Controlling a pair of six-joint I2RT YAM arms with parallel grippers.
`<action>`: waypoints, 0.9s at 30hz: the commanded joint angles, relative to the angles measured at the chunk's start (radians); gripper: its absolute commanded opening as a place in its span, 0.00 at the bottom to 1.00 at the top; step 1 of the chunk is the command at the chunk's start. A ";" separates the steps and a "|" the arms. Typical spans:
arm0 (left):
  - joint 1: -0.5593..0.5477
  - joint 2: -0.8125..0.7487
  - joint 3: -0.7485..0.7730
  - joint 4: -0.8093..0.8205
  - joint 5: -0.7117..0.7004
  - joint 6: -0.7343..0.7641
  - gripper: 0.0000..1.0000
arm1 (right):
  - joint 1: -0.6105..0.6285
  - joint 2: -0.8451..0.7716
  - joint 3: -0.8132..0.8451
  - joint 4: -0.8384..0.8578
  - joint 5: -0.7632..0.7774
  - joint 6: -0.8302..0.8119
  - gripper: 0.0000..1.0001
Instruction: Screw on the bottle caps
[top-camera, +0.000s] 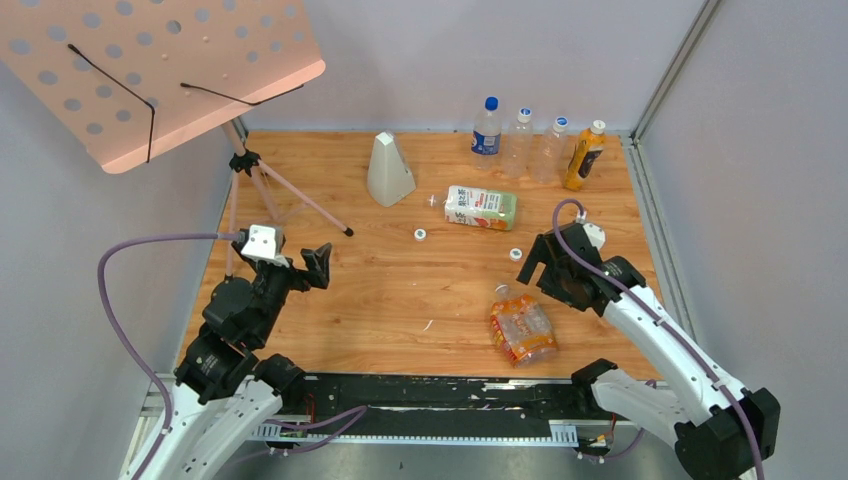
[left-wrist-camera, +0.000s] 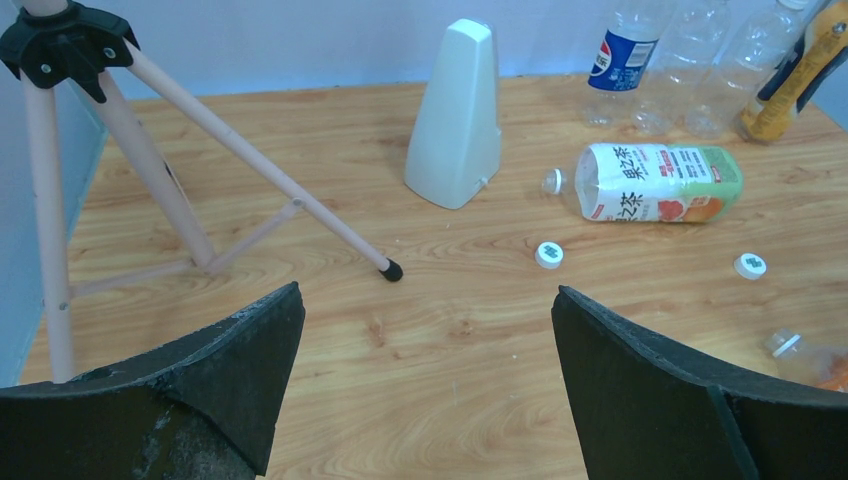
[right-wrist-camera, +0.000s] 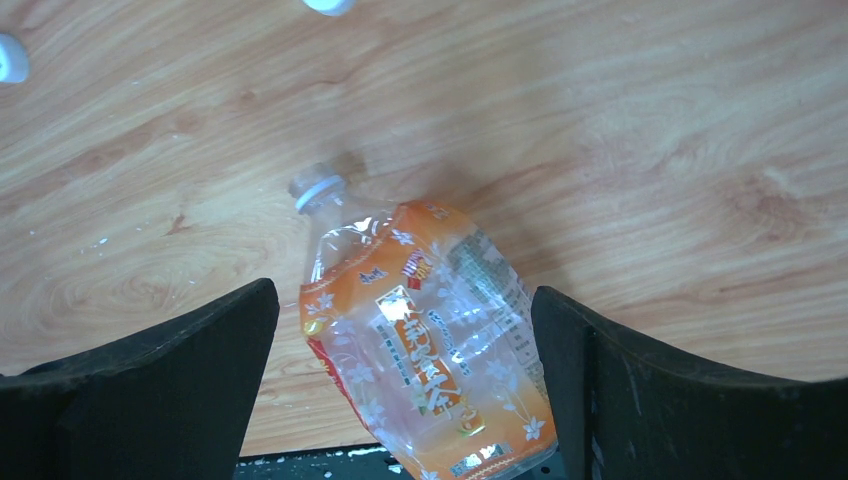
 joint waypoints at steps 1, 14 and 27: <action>0.003 0.020 0.030 0.004 0.022 0.014 1.00 | -0.093 -0.004 -0.031 0.003 -0.173 -0.002 1.00; 0.003 0.069 0.043 -0.011 0.060 0.022 1.00 | -0.155 0.029 -0.153 0.047 -0.400 0.105 1.00; 0.003 0.078 0.042 -0.009 0.084 0.013 1.00 | 0.028 0.109 -0.181 0.409 -0.654 0.296 1.00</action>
